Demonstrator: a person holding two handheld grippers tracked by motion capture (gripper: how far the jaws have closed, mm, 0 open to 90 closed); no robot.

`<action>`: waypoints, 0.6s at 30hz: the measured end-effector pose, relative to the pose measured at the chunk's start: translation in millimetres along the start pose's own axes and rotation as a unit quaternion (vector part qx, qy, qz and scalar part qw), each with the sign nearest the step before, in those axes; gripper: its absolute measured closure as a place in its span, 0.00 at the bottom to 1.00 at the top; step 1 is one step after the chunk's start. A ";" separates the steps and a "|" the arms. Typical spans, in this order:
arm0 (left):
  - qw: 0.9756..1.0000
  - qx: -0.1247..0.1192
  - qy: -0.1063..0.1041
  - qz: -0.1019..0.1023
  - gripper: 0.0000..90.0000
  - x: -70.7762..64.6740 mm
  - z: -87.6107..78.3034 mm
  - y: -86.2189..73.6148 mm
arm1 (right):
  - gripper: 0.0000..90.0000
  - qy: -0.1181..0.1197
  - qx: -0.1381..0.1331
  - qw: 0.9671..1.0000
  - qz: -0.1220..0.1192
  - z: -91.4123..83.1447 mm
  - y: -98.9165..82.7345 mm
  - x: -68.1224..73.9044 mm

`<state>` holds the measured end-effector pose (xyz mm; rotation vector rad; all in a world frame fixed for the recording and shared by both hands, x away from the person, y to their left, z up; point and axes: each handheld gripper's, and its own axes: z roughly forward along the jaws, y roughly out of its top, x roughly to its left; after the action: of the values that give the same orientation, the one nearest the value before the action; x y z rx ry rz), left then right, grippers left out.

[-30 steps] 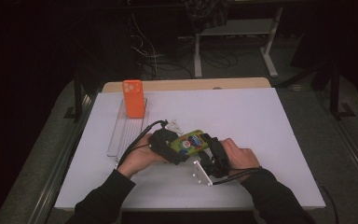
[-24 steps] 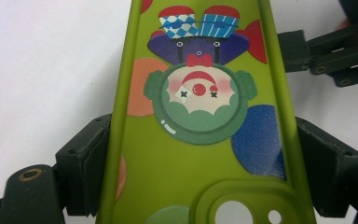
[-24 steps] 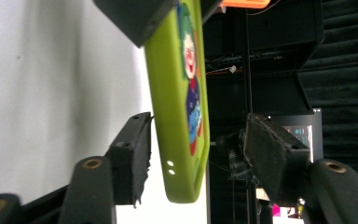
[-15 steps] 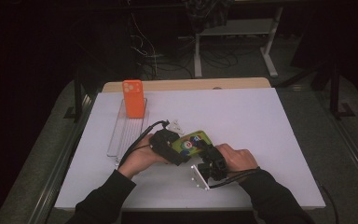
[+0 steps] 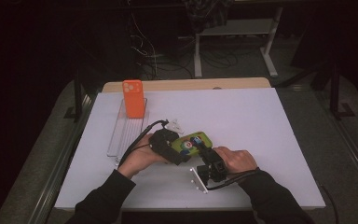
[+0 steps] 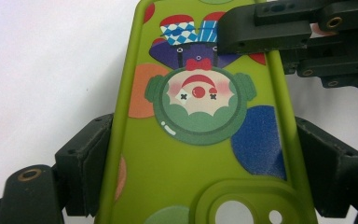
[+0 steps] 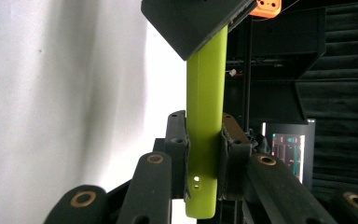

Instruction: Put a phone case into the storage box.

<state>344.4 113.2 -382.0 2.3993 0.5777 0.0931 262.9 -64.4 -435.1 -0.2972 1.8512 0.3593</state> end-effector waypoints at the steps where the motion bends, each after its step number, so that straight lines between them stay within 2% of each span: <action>1: 1.000 -0.003 0.001 0.002 0.17 0.2 -0.7 -0.3 | 0.84 -0.002 -0.001 1.000 0.000 -0.3 0.2 0.2; 6: 1.000 -0.020 0.007 0.006 0.14 -0.5 -3.3 -1.4 | 0.84 -0.013 -0.002 1.000 0.005 -1.5 0.8 -1.3; 13: 1.000 -0.030 0.000 0.009 0.00 1.2 -8.1 -4.1 | 0.84 -0.005 0.009 1.000 0.014 0.2 -2.8 -2.0; 18: 0.999 -0.035 0.001 0.011 0.00 4.6 -13.1 -8.1 | 0.84 0.000 0.023 0.999 0.028 1.6 -9.1 -4.5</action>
<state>342.7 128.5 -377.1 2.3377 0.5394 0.1240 269.0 -72.0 -432.1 -0.2142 1.8673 0.3551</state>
